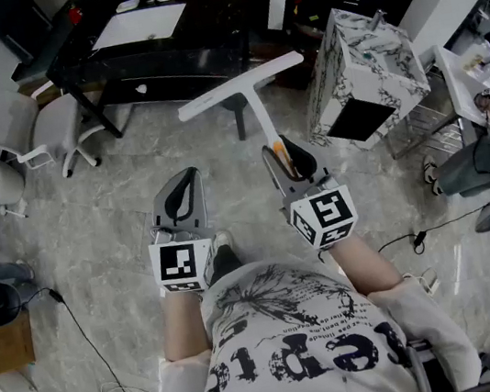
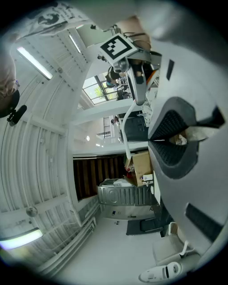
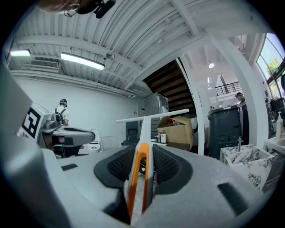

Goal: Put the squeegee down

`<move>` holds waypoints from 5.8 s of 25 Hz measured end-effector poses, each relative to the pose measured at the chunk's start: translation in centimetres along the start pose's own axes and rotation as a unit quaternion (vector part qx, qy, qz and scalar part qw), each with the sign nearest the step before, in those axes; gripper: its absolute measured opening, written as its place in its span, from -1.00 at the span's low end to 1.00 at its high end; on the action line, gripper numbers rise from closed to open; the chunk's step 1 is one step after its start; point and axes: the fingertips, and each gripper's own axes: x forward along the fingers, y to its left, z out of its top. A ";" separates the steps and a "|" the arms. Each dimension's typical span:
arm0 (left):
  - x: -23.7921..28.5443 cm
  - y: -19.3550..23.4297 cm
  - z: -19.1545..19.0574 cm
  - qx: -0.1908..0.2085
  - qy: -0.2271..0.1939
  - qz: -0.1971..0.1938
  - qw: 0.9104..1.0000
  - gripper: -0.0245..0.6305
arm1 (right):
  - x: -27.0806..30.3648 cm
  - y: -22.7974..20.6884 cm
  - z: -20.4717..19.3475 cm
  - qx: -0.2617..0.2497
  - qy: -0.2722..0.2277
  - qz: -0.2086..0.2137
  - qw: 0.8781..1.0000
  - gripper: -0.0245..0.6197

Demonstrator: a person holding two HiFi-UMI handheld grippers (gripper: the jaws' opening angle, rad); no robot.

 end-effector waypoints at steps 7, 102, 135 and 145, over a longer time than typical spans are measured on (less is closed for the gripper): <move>0.2 0.7 -0.5 0.001 -0.003 0.005 1.000 -0.89 | 0.3 -0.7 -0.3 -0.003 0.001 -0.012 1.000 -0.54; 73.7 44.2 -13.6 -0.046 0.038 -0.210 0.976 -0.89 | 73.3 -34.7 -15.6 0.182 0.205 -0.258 0.926 -0.54; 73.7 46.5 -15.8 -0.055 0.055 -0.206 0.975 -0.89 | 75.7 -33.2 -17.4 0.111 0.283 -0.260 0.916 -0.41; 72.9 48.2 -13.1 -0.049 0.028 -0.191 0.980 -0.89 | 77.9 -30.3 -6.6 0.038 0.118 -0.195 0.973 -0.94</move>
